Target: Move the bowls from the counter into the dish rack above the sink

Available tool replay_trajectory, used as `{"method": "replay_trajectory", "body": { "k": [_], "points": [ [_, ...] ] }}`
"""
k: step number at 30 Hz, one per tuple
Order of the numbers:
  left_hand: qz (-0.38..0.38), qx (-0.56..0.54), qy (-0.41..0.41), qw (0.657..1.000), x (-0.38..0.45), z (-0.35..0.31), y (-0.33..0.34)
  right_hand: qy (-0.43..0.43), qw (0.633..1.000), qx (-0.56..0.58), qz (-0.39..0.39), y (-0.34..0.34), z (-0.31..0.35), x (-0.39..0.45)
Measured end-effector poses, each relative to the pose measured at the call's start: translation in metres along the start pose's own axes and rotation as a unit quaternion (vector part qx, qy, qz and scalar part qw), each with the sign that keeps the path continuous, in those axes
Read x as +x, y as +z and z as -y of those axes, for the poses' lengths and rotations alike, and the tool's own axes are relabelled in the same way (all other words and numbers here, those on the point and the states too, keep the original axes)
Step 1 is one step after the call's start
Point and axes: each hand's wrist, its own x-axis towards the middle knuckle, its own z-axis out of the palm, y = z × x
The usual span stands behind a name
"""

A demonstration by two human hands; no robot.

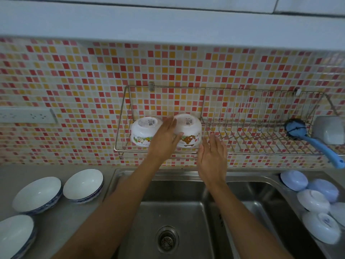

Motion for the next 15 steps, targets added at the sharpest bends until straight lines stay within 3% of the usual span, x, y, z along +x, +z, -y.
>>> {"method": "replay_trajectory", "body": {
  "k": [3,5,8,11,15],
  "points": [
    [-0.001,0.103,0.077,0.992,-0.032,0.002,0.010,0.001,1.000,0.008,-0.009,-0.001,-0.008,-0.011],
    [-0.008,0.147,0.086,0.985,-0.060,0.019,0.010,-0.007,0.999,0.036,0.007,0.000,0.004,-0.035],
    [0.012,0.110,0.055,0.992,-0.096,0.037,0.004,-0.013,0.994,0.093,0.052,0.012,0.031,-0.075],
    [0.045,0.088,0.013,0.995,-0.136,0.052,-0.004,-0.059,0.979,0.102,0.165,0.041,0.062,-0.119],
    [0.068,0.086,-0.132,0.985,-0.206,0.100,-0.030,-0.100,0.943,0.141,0.284,0.074,0.117,-0.170]
  ]
}}
